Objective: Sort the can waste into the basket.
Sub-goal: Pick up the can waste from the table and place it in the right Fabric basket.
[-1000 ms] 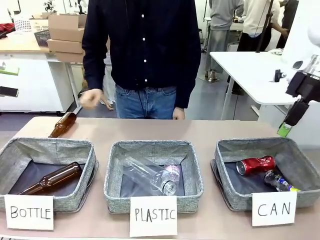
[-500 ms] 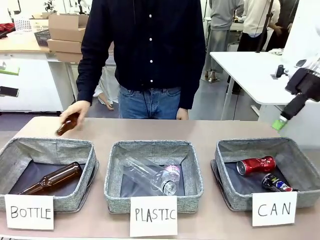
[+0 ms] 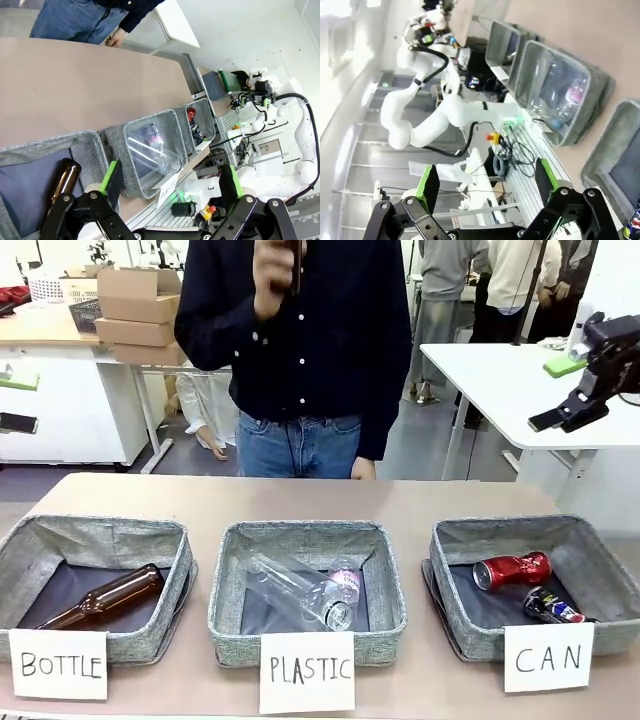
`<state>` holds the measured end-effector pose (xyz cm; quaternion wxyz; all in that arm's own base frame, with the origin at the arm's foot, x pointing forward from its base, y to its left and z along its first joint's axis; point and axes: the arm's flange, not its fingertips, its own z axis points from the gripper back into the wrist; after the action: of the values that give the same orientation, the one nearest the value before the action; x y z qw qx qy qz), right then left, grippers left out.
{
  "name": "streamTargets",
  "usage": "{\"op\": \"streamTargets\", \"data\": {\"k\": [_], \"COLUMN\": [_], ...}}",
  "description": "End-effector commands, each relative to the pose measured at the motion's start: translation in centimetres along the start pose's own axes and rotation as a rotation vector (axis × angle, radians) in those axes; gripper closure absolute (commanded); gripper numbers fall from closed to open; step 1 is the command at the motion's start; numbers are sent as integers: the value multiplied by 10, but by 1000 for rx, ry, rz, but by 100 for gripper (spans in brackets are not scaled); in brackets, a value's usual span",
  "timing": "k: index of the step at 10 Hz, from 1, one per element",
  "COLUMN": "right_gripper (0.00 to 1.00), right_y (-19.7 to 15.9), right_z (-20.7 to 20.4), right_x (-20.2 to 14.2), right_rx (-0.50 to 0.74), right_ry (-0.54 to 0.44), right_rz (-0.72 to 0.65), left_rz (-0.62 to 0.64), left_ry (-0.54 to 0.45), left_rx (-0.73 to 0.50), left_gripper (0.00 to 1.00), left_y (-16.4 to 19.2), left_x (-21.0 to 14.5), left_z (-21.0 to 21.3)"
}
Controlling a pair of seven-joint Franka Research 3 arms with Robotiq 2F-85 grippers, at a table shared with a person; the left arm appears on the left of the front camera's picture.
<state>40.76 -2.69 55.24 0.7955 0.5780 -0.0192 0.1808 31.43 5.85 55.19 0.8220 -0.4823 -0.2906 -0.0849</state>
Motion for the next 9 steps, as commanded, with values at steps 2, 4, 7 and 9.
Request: {"op": "streamTargets", "data": {"k": [2, 4, 7, 9], "right_gripper": [0, 0, 0, 0], "right_y": [0, 0, 0, 0], "right_z": [-12, -12, -12, -12], "right_x": [-2, -2, -2, -2], "right_rx": [-126, -126, -126, -126], "right_ry": [82, 82, 82, 82], "right_rz": [82, 82, 82, 82], "left_rz": [-14, -14, -14, -14], "left_ry": [5, 5, 5, 5], "left_rx": [-8, -8, -8, -8], "left_gripper": [0, 0, 0, 0], "left_y": [-1, -1, -1, -1], "left_x": [0, 0, 0, 0], "left_z": [1, 1, 1, 1]}}
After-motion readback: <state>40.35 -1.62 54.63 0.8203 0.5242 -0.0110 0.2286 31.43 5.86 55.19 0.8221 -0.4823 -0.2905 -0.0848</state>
